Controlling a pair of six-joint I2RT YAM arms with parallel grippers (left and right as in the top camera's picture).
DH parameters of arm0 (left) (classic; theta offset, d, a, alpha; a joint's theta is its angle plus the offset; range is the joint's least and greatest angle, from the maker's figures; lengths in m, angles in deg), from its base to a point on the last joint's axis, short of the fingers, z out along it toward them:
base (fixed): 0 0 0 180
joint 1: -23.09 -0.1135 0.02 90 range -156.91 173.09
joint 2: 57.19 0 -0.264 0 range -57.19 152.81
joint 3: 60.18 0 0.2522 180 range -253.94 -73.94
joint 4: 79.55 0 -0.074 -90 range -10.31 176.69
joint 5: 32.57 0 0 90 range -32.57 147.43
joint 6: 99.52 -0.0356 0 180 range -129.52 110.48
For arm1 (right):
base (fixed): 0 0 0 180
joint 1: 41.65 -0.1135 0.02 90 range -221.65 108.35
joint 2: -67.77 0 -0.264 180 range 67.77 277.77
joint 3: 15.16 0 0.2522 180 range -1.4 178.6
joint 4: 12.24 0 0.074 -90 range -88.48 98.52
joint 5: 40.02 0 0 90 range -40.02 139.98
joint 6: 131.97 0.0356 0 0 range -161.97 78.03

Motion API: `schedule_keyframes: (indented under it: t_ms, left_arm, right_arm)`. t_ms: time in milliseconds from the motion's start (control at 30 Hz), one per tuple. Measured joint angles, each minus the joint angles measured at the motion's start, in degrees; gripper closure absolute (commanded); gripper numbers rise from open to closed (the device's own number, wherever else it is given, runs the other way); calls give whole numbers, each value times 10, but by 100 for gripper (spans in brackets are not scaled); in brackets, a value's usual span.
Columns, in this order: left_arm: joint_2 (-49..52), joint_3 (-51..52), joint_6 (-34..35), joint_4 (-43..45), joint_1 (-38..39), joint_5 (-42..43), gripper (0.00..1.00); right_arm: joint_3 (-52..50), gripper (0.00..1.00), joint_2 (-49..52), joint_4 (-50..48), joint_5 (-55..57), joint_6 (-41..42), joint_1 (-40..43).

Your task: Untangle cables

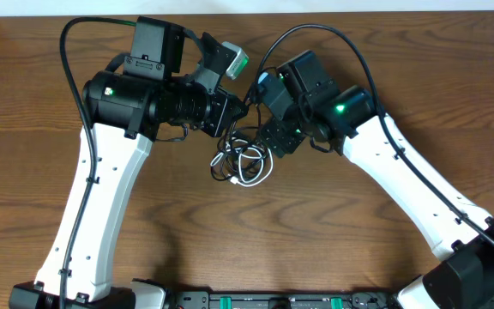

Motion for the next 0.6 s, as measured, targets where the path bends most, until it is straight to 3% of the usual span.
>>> schedule_keyframes:
  t_ms: [600]
  left_arm:
    - [0, 0, 0, 0, 0, 0, 93]
  right_arm:
    - [0, 27, 0, -10, 4, 2, 35]
